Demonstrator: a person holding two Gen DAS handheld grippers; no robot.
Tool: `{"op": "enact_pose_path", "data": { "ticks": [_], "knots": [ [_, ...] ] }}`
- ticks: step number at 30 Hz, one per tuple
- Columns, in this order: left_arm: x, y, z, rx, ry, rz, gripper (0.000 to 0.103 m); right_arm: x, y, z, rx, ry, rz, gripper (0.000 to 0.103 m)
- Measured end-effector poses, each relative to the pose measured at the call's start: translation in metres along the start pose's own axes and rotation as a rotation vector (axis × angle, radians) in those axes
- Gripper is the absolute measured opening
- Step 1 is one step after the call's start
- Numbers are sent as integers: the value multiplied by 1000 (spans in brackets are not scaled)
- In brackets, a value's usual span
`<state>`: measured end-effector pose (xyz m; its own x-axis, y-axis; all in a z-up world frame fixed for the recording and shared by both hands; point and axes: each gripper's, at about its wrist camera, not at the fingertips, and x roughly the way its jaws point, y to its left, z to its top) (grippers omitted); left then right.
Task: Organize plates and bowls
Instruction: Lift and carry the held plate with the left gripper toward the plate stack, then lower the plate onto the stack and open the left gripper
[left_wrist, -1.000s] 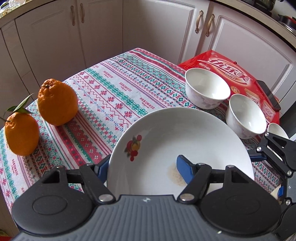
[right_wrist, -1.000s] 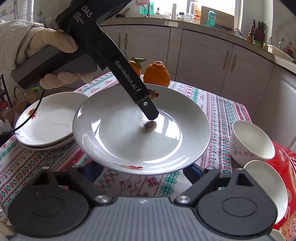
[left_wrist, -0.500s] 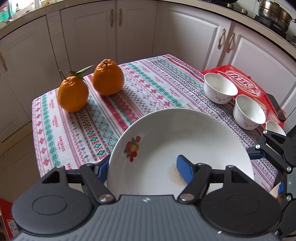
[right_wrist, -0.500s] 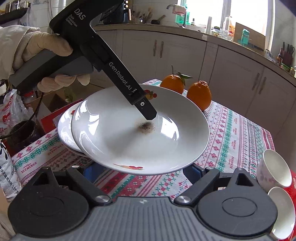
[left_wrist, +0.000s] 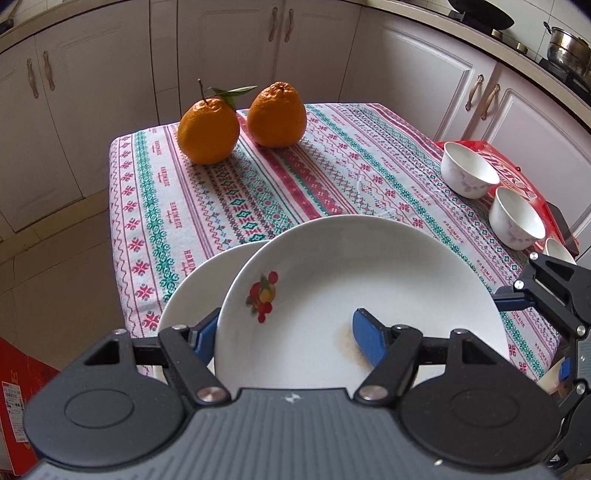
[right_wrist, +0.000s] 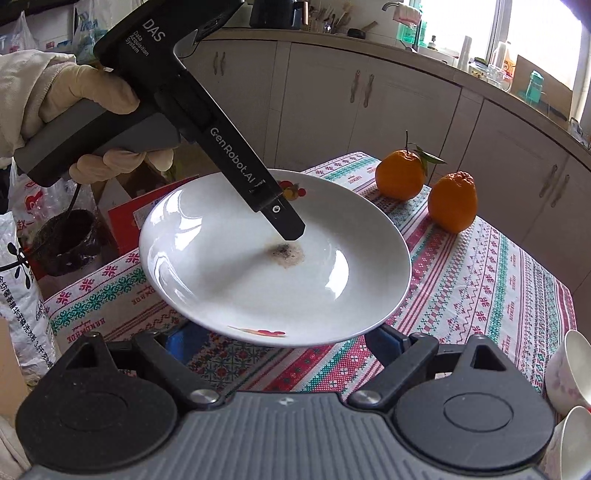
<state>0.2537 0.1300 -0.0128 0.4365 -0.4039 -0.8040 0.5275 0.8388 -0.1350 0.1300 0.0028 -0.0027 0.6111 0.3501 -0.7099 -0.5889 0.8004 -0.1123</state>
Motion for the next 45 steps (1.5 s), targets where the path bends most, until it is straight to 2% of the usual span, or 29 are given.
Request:
{"op": "enact_pose_path", "data": {
  "ticks": [12, 26, 45],
  "knots": [
    [11, 15, -8, -27, 17, -22, 73, 7, 3, 5, -19, 30, 2, 95],
    [22, 22, -10, -19, 48, -4, 73, 10, 5, 7, -28, 29, 19, 95],
    [15, 23, -6, 26, 21, 34, 73, 15, 4, 8, -36, 27, 26, 95]
  ]
}}
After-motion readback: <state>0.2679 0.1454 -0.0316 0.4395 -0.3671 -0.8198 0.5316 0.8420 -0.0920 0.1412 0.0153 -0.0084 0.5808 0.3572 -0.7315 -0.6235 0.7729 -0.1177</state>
